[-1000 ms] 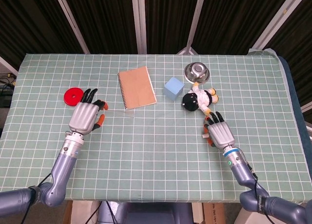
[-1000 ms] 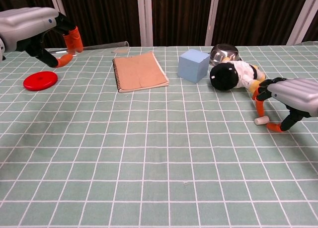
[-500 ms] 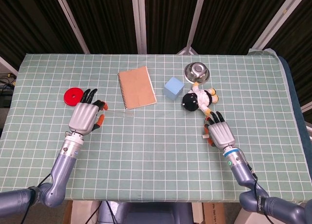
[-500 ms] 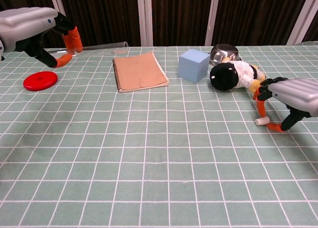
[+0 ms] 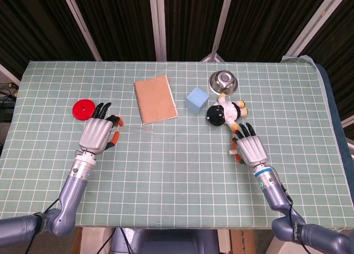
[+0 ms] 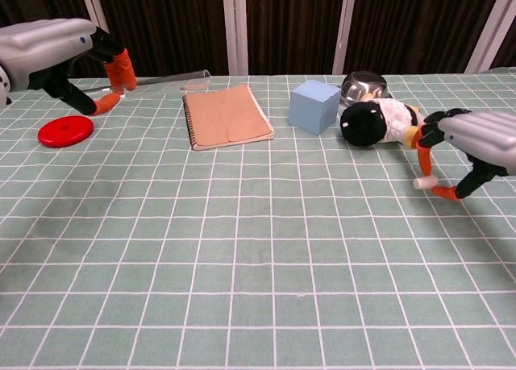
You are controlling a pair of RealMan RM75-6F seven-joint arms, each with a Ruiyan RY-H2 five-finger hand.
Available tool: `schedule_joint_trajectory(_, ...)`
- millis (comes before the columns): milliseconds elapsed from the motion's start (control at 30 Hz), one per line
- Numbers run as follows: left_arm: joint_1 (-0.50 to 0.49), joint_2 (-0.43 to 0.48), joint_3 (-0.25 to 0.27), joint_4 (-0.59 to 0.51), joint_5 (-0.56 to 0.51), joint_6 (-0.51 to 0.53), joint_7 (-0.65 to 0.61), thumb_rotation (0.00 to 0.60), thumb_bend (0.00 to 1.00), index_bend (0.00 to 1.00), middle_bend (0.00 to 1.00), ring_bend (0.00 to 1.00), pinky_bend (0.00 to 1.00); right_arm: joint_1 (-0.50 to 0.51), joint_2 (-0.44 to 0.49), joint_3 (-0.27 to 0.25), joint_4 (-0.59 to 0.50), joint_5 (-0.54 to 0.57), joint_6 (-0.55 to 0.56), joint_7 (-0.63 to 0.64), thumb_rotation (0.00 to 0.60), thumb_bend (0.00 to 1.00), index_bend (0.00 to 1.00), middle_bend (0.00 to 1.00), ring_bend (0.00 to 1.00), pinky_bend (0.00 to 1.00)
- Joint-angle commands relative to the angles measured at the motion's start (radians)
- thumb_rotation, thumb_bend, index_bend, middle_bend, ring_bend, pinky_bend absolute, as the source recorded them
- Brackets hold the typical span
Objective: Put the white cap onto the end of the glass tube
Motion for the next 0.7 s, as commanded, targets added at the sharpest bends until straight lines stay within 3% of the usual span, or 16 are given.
schedule_joint_trajectory(33,-0.005,-0.025,-0.009,0.006,-0.017,0.0,-0.006,0.6,0.76,0.48,0.48,0.06,0.0,0.0,0.021,0.025,-0.024,-0.005,0.035,0.001,0.6,0.36,0.61,0.25,0.01,0.0)
schedule_joint_trajectory(400,-0.038,-0.235,-0.099,0.106,-0.159,0.043,-0.045,0.6,0.76,0.48,0.49,0.06,0.0,0.021,0.093,0.106,-0.107,-0.055,0.155,-0.03,0.6,0.36,0.61,0.25,0.01,0.0)
schedule_joint_trajectory(700,-0.064,-0.366,-0.121,0.222,-0.171,0.05,-0.091,0.6,0.76,0.48,0.49,0.07,0.0,0.064,0.076,0.113,-0.084,-0.167,0.234,-0.093,0.6,0.36,0.62,0.25,0.01,0.0)
